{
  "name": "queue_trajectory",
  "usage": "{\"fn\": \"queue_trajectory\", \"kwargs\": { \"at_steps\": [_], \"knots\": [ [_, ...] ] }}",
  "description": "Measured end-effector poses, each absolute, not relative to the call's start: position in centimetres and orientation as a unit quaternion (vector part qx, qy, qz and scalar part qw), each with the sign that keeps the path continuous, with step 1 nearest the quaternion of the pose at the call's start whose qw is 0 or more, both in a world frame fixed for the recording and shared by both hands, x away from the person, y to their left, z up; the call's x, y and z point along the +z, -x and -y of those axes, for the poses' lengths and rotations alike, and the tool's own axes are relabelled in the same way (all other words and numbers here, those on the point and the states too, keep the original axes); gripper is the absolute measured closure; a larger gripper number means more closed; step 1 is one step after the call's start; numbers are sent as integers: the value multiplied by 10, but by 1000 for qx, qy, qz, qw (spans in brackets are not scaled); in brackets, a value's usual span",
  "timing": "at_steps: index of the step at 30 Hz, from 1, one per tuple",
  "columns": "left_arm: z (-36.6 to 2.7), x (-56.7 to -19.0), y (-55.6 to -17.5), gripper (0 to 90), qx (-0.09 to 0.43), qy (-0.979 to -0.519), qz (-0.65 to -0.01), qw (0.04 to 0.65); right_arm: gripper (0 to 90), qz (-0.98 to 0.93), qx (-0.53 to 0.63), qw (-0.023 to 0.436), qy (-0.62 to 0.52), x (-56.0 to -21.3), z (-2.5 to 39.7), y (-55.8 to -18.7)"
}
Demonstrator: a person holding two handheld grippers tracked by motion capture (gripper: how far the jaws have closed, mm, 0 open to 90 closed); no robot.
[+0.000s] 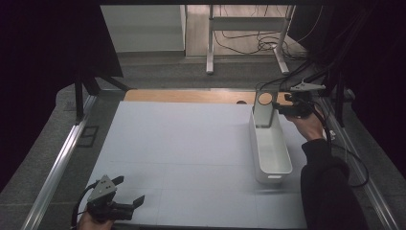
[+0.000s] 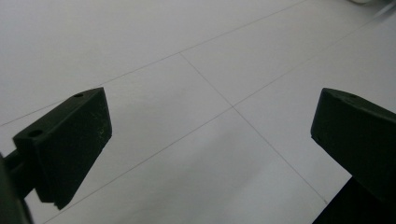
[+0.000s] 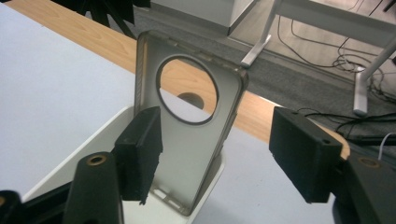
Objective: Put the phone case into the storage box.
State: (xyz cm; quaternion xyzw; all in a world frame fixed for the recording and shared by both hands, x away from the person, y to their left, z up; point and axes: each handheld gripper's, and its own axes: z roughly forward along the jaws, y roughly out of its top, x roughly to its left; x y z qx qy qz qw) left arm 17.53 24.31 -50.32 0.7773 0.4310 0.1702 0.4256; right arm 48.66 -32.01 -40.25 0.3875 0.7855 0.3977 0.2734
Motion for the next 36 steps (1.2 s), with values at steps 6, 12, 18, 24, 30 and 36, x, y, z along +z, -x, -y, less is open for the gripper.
{"fn": "queue_trajectory", "kwargs": {
  "at_steps": [6, 12, 18, 24, 30, 36],
  "knots": [
    [-244, -503, -174, 4, 171, -779, -429, 424, 295, -784, 400, 259, -398, -403, 322, -482],
    [-243, -503, -175, 3, 168, -782, -426, 422, 235, -782, 410, 228, -411, -404, 323, -473],
    [-243, -504, -175, 0, 165, -783, -423, 425, 191, -780, 417, 209, -417, -404, 323, -465],
    [-244, -504, -175, 0, 165, -783, -419, 428, 115, -782, 423, 175, -423, -407, 319, -455],
    [-244, -504, -175, 0, 164, -784, -420, 427, 56, -788, 412, 163, -427, -408, 309, -442],
    [-244, -504, -175, 0, 163, -783, -421, 427, 8, -800, 394, 162, -423, -413, 300, -426]
  ]
}}
